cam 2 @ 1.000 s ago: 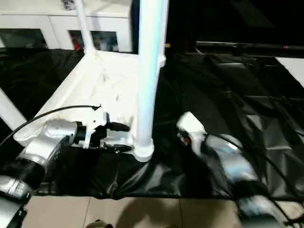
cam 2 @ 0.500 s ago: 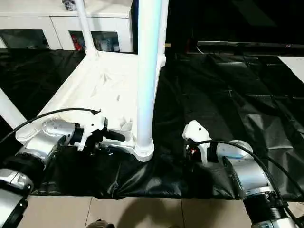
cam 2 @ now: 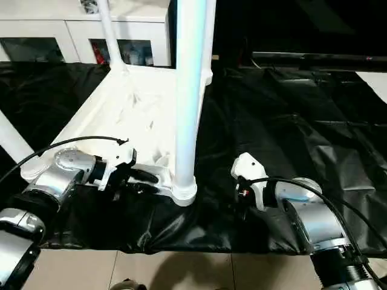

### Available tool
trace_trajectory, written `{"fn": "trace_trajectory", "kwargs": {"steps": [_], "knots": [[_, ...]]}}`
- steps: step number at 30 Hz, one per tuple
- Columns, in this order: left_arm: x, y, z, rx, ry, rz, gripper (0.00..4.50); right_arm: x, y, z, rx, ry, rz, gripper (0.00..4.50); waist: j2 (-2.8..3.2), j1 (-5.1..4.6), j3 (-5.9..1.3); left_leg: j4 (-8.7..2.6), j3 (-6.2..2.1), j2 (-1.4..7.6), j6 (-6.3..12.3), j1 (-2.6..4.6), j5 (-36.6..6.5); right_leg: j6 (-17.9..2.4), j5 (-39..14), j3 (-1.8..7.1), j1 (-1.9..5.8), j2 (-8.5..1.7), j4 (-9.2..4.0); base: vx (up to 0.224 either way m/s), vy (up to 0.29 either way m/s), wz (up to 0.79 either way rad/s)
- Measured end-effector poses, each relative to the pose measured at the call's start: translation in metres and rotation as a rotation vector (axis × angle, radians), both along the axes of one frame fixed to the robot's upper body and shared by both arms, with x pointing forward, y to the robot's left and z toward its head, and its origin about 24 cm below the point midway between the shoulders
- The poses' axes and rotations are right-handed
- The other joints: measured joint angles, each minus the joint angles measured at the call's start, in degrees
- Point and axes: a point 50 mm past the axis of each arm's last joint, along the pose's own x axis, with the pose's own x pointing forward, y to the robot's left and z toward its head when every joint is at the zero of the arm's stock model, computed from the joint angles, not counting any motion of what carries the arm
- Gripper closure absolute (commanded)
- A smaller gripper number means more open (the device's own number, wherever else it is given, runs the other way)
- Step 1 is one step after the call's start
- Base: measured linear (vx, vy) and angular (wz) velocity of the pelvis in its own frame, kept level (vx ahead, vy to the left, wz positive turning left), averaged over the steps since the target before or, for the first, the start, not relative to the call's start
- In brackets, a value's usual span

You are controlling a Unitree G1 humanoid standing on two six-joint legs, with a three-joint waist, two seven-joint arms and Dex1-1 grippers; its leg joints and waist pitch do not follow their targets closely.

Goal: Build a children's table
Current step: Rotate table base, then rotate leg to tighten

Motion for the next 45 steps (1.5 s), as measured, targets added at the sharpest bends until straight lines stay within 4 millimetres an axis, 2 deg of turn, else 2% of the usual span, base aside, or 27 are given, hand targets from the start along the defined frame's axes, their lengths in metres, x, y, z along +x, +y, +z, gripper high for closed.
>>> {"fn": "trace_trajectory", "kwargs": {"steps": [9, 14, 18, 23, 25, 31, 33, 35, 40, 45], "knots": [[0.0, 0.003, 0.0, 0.036, -0.001, -0.033, 4.1, -0.001, 0.003, 0.0, -0.003, 0.001, 0.014, 0.0, 0.1, -0.11, -0.05, 0.0, 0.0, 0.0, 0.0, 0.03, 0.0, 0.21, -0.13, 0.01, 0.02, 0.0, 0.0, 0.0, 0.0, 0.0], [0.0, 0.003, 0.001, 0.064, -0.005, -0.063, 4.35, 0.0, 0.006, 0.0, 0.007, -0.002, 0.012, 0.0, 0.1, -0.38, -0.05, -0.01, 0.02, 0.0, 0.0, 0.04, 0.0, 0.08, -0.05, 0.03, 0.02, 0.0, -0.01, 0.0, 0.0, 0.0], [-0.002, 0.001, 0.001, 0.053, 0.016, -0.032, 4.45, 0.01, 0.022, -0.003, 0.062, -0.032, -0.018, 0.0, 0.03, -0.95, -0.07, -0.02, 0.02, 0.01, 0.0, 0.07, 0.0, 0.03, -0.02, 0.03, -0.01, 0.0, 0.01, 0.0, 0.0, 0.0], [-0.003, -0.011, -0.002, 0.016, 0.012, 0.031, 4.48, 0.015, 0.031, -0.005, 0.09, -0.042, -0.034, 0.0, -0.36, -0.96, -0.06, -0.01, 0.05, -0.03, 0.0, 0.07, 0.0, 0.27, -0.17, 0.04, 0.0, -0.05, 0.01, 0.0, 0.0, 0.0], [-0.005, -0.014, -0.003, -0.001, -0.013, 0.054, 4.48, 0.018, 0.036, -0.006, 0.084, -0.047, -0.021, 0.0, -0.51, -1.39, -0.04, -0.04, 0.1, -0.06, 0.0, 0.06, 0.0, 0.29, -0.18, 0.07, 0.01, -0.09, 0.04, 0.0, 0.0, 0.0], [-0.011, -0.028, -0.005, -0.068, -0.084, 0.106, 4.48, 0.036, 0.051, -0.007, 0.031, -0.088, -0.034, 0.0, -1.12, -1.48, -0.14, -0.05, 0.1, -0.05, 0.01, 0.07, 0.0, 0.32, -0.2, 0.0, -0.02, -0.14, 0.03, 0.0, 0.0, 0.0], [-0.011, -0.028, -0.004, -0.068, -0.087, 0.111, 4.5, 0.038, 0.051, -0.01, 0.031, -0.081, -0.051, 0.36, -1.32, -1.56, -0.14, -0.06, 0.11, -0.05, 0.01, 0.07, 0.0, 0.34, -0.21, 0.01, -0.03, -0.14, 0.03, 0.0, 0.0, 0.0], [-0.013, -0.029, -0.004, -0.07, -0.088, 0.119, 4.5, 0.04, 0.052, -0.011, 0.037, -0.08, -0.062, 0.36, -1.41, -1.71, -0.14, -0.06, 0.11, -0.05, 0.0, 0.04, 0.0, 0.34, -0.21, 0.02, -0.04, -0.13, 0.03, 0.0, 0.0, 0.0], [-0.013, -0.027, -0.004, -0.065, -0.088, 0.126, 4.5, 0.041, 0.052, -0.014, 0.04, -0.07, -0.062, 0.95, -1.57, -1.75, -0.12, -0.07, 0.13, -0.05, 0.01, 0.06, 0.0, 0.36, -0.22, 0.04, -0.05, -0.13, 0.03, 0.0, 0.0, 0.0], [-0.014, -0.023, -0.003, -0.057, -0.09, 0.138, 4.5, 0.041, 0.056, -0.016, 0.054, -0.068, -0.052, 1.27, -1.7, -2.07, -0.11, -0.07, 0.14, -0.05, 0.01, 0.06, 0.0, 0.36, -0.22, 0.05, -0.06, -0.13, 0.03, 0.0, 0.0, 0.0]]}}
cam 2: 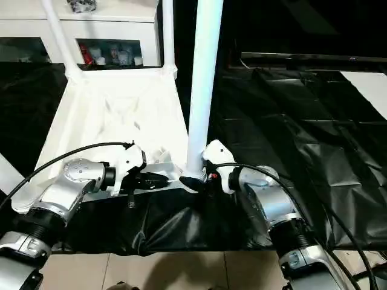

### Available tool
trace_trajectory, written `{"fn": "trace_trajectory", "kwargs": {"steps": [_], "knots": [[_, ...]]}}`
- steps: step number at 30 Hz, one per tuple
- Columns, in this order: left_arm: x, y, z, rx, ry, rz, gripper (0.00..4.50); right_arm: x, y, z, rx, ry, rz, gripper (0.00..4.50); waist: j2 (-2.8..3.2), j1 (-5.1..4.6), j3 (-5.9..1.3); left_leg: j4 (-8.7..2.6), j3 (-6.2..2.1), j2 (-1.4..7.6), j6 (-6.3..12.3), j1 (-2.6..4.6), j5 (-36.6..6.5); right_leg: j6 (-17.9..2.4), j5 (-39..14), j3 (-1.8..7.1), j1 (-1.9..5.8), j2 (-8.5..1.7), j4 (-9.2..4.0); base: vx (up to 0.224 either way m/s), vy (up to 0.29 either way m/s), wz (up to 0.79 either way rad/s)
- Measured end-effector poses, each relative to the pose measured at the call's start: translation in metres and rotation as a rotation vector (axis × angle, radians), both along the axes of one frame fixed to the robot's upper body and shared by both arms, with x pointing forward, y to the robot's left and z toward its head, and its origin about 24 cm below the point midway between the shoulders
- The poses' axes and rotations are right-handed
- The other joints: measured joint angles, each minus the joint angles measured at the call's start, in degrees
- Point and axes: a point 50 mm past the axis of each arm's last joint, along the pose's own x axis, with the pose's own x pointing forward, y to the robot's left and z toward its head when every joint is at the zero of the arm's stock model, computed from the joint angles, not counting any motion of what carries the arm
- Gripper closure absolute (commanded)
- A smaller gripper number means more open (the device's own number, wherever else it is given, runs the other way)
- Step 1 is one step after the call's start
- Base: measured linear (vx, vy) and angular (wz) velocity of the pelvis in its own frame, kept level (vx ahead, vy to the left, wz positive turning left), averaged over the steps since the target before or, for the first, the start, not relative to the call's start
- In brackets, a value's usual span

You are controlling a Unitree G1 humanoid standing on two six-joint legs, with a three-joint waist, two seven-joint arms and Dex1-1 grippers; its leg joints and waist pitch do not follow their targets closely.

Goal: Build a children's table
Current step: Rotate leg to tighten

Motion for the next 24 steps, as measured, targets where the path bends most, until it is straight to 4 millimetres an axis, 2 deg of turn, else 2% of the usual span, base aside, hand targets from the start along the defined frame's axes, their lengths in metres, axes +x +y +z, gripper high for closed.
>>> {"fn": "trace_trajectory", "kwargs": {"steps": [5, 9, 13, 16, 18, 20, 22, 24], "knots": [[-0.001, 0.004, -0.001, 0.009, 0.004, 0.014, 4.5, 0.001, 0.005, -0.003, 0.032, 0.006, -0.003, 1.61, -0.1, -0.47, -0.04, -0.02, -0.02, 0.0, -0.01, 0.0, 0.0, -0.01, 0.01, -0.02, 0.0, 0.0, 0.01, 0.0, 0.0, 0.0], [0.003, -0.001, -0.002, 0.009, -0.002, 0.082, 4.5, 0.005, 0.017, -0.01, 0.09, 0.005, -0.133, 1.72, -0.2, -1.23, -0.1, -0.01, -0.06, -0.01, -0.01, 0.08, -0.01, -0.06, 0.03, -0.04, 0.02, 0.0, -0.01, 0.0, 0.0, 0.0], [0.011, -0.022, -0.004, 0.007, -0.018, 0.2, 4.5, 0.014, 0.024, -0.015, 0.11, -0.007, -0.371, 1.73, -0.28, -1.33, -0.14, -0.01, -0.09, -0.1, -0.01, 0.52, -0.01, -0.05, 0.03, 0.0, 0.14, -0.04, -0.09, 0.0, 0.0, 0.0], [0.018, -0.043, -0.006, -0.001, -0.012, 0.306, 4.5, 0.024, 0.031, -0.017, 0.111, -0.014, -0.595, 1.73, -0.11, -1.33, -0.2, -0.02, -0.12, -0.18, -0.01, 0.62, -0.01, -0.04, 0.02, -0.03, 0.26, -0.08, -0.31, 0.0, 0.0, 0.0], [0.019, -0.054, -0.007, -0.001, -0.02, 0.332, 4.5, 0.027, 0.031, -0.017, 0.106, -0.02, -0.649, 1.73, 0.24, -1.31, -0.35, -0.29, -0.31, -0.23, 0.01, 0.63, -0.02, -0.03, 0.02, -0.25, 0.46, -0.08, -0.96, 0.0, 0.0, 0.0], [0.018, -0.055, -0.008, 0.001, -0.027, 0.325, 4.5, 0.026, 0.031, -0.017, 0.109, -0.03, -0.649, 1.73, 0.32, -1.22, -0.39, -0.67, -0.53, -0.49, 0.02, 0.61, -0.02, -0.03, 0.02, -0.22, 0.51, -0.08, -1.47, 0.0, 0.0, 0.0], [0.018, -0.055, -0.007, 0.001, -0.035, 0.316, 4.5, 0.026, 0.03, -0.017, 0.117, -0.032, -0.643, 1.18, 0.32, -1.18, -0.39, -1.01, -0.55, -0.69, 0.04, 0.58, -0.01, -0.04, 0.03, -0.11, 0.52, -0.09, -1.84, 0.0, 0.0, 0.0], [0.017, -0.053, -0.007, 0.002, -0.041, 0.291, 4.5, 0.023, 0.027, -0.017, 0.138, -0.026, -0.603, 1.04, 0.29, -1.2, -0.4, -1.01, -0.55, -0.74, 0.06, 0.55, 0.0, -0.13, 0.11, -0.02, 0.52, -0.1, -1.84, 0.0, 0.0, 0.0]]}}
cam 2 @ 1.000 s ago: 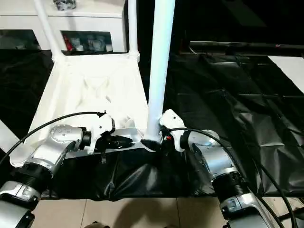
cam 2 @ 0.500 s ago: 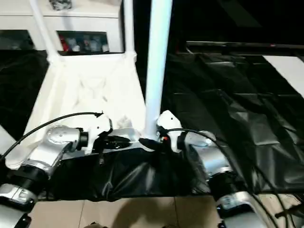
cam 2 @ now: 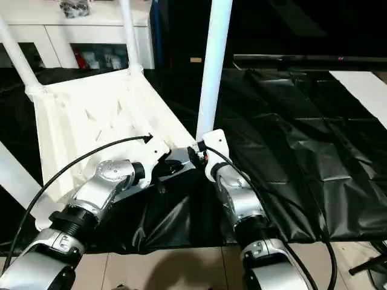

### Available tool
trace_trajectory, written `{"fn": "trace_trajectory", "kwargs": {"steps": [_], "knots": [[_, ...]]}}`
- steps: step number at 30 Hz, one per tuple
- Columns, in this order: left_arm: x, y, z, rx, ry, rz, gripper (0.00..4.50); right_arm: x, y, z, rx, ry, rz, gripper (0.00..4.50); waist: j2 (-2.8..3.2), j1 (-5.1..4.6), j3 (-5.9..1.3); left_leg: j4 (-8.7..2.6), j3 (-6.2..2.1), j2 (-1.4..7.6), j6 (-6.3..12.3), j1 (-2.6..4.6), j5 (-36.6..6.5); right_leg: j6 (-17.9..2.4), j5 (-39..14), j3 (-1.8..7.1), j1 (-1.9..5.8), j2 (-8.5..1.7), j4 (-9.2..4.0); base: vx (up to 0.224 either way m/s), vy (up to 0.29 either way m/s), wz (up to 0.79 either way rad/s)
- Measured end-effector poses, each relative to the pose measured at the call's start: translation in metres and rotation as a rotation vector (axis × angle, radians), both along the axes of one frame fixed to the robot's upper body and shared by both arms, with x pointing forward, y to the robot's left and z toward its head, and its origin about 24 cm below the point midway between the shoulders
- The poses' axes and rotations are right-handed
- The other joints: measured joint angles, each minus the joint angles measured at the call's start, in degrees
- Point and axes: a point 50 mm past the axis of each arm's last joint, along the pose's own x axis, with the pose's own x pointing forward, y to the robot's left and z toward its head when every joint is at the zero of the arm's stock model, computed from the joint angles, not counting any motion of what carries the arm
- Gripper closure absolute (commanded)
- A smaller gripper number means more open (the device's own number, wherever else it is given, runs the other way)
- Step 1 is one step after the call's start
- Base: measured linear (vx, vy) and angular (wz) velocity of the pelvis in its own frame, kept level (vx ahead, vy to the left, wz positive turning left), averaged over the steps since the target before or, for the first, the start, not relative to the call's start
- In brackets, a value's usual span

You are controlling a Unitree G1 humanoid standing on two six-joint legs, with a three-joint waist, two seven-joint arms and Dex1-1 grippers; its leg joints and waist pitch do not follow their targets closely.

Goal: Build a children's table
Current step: Rotate leg to tighten

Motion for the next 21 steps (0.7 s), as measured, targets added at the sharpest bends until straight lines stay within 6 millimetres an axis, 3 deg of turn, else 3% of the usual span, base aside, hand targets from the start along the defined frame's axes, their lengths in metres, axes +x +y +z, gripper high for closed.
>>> {"fn": "trace_trajectory", "kwargs": {"steps": [5, 8, 13, 21], "knots": [[-0.003, 0.017, 0.002, 0.02, -0.026, -0.075, 4.5, -0.006, -0.004, 0.002, 0.032, -0.003, 0.149, 0.58, 0.0, 0.04, 0.0, -0.33, -0.01, 0.04, -0.02, 0.04, 0.0, -0.09, 0.59, -0.09, -0.09, 0.02, 0.11, 0.0, 0.0, 0.0], [-0.008, 0.029, 0.004, 0.021, -0.021, -0.144, 4.5, -0.01, -0.01, 0.005, -0.034, -0.006, 0.327, 0.58, -0.02, 0.28, 0.01, -0.64, -0.01, 0.13, -0.03, -0.01, 0.0, -0.07, 0.58, -0.2, -0.11, 0.08, 0.16, 0.0, 0.0, 0.0], [-0.016, 0.044, 0.007, 0.0, 0.02, -0.265, 4.5, -0.02, -0.023, 0.011, -0.095, -0.024, 0.552, 0.58, -0.06, 1.7, 0.03, -0.36, 0.08, 0.28, 0.08, -0.03, -0.02, -0.21, 0.31, -0.2, -0.27, 0.12, 0.4, 0.041, 0.002, 0.0], [-0.024, 0.058, 0.009, -0.016, 0.092, -0.392, 4.5, -0.032, -0.027, 0.015, -0.099, 0.005, 0.794, 0.73, -0.31, 2.95, 0.18, -0.07, 0.4, 0.35, 0.12, -0.15, -0.1, -0.29, 0.26, -0.13, -0.32, 0.01, 0.52, 0.006, 0.002, 0.0]]}}
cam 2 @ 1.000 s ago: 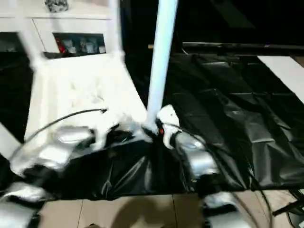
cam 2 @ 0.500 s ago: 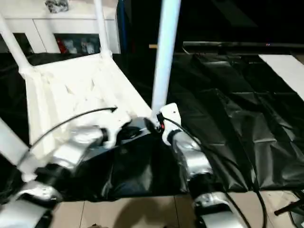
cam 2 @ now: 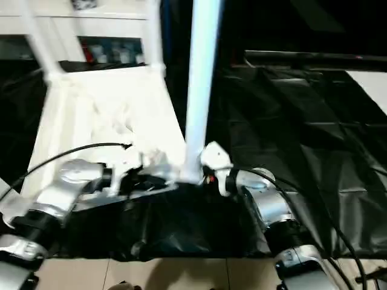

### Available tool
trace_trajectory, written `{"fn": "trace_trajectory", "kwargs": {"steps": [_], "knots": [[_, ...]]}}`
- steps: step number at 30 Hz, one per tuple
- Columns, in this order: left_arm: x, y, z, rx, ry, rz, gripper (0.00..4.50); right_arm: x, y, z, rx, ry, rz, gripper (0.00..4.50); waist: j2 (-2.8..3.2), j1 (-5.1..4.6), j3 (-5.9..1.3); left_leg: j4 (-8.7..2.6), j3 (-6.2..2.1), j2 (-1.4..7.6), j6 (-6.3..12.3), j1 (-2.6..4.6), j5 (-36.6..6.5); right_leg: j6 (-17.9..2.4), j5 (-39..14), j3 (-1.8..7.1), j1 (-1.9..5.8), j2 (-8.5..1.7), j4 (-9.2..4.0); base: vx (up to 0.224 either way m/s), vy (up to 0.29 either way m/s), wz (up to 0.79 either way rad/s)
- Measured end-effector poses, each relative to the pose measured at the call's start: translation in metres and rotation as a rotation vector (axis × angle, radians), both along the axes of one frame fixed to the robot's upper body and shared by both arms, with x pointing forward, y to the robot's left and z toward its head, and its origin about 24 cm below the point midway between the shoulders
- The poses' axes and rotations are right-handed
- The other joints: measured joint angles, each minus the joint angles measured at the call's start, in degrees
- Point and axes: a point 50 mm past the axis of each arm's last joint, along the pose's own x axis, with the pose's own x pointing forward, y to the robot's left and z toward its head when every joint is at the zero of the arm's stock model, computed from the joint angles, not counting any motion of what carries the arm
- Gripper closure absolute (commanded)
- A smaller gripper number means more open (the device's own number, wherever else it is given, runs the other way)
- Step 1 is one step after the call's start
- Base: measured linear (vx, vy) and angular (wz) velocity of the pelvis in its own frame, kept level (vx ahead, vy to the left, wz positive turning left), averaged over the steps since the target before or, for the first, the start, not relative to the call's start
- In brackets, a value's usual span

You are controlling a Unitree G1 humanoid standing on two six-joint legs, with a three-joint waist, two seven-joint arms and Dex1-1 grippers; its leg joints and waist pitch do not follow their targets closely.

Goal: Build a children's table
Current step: Rotate leg to tighten

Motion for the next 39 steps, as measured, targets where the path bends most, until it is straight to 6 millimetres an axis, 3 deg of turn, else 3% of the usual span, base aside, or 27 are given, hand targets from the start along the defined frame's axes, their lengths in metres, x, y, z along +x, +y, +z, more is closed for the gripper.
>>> {"fn": "trace_trajectory", "kwargs": {"steps": [10, 20, 22, 27, 33, 35, 36, 39], "knots": [[-0.005, 0.005, 0.0, 0.006, 0.052, -0.081, 4.5, -0.006, -0.004, 0.003, -0.009, 0.047, 0.118, 1.66, -0.17, 0.43, 0.1, 0.23, 0.82, 0.5, -0.03, 0.06, 0.01, 0.08, -0.05, 0.05, -0.01, -0.02, 0.47, 0.0, 0.0, 0.0], [-0.005, 0.0, -0.002, -0.004, 0.025, -0.072, 4.5, -0.008, -0.002, 0.001, 0.003, 0.05, 0.105, 1.78, -0.19, 0.77, 0.09, 0.25, 0.86, 0.5, -0.03, 0.06, 0.02, 0.11, -0.08, 0.07, 0.01, -0.04, 0.47, 0.0, 0.0, 0.0], [-0.002, -0.005, -0.003, 0.005, -0.007, -0.023, 4.5, -0.006, -0.003, -0.003, 0.025, 0.043, 0.007, 1.78, -0.31, 0.65, 0.02, 0.25, 0.88, 0.5, -0.03, 0.21, 0.02, 0.12, -0.08, 0.11, 0.09, -0.05, 0.52, 0.0, 0.0, 0.0], [0.013, -0.021, -0.005, 0.016, -0.061, 0.173, 4.5, 0.013, 0.01, -0.013, 0.092, 0.019, -0.388, 1.78, -0.47, -1.35, -0.01, 0.24, 0.85, 0.44, -0.09, 0.49, 0.04, 0.35, -0.2, 0.15, 0.18, -0.05, 0.46, 0.0, 0.0, 0.0], [0.021, -0.043, -0.007, 0.027, -0.072, 0.307, 4.5, 0.021, 0.024, -0.017, 0.124, 0.004, -0.693, 1.78, -0.54, -1.93, -0.3, 0.22, 0.79, 0.38, -0.09, 0.51, 0.04, 0.35, -0.2, 0.15, 0.19, -0.04, 0.32, 0.0, 0.0, 0.0], [0.021, -0.046, -0.007, 0.025, -0.074, 0.313, 4.5, 0.022, 0.023, -0.017, 0.127, 0.002, -0.712, 1.78, -0.56, -1.87, -0.32, 0.22, 0.79, 0.36, -0.08, 0.49, 0.04, 0.35, -0.2, 0.19, 0.2, -0.05, 0.29, 0.0, 0.0, 0.0], [0.021, -0.047, -0.007, 0.026, -0.075, 0.313, 4.5, 0.022, 0.023, -0.017, 0.127, 0.002, -0.712, 1.43, -0.53, -1.85, -0.35, 0.22, 0.8, 0.35, -0.08, 0.49, 0.04, 0.35, -0.2, 0.21, 0.21, -0.05, 0.29, 0.0, 0.0, 0.0], [0.021, -0.047, -0.007, 0.025, -0.073, 0.312, 4.5, 0.022, 0.023, -0.017, 0.13, 0.002, -0.709, 1.06, -0.43, -1.86, -0.41, 0.21, 0.79, 0.36, -0.09, 0.48, 0.04, 0.35, -0.19, 0.2, 0.21, -0.04, 0.33, 0.0, 0.0, 0.0]]}}
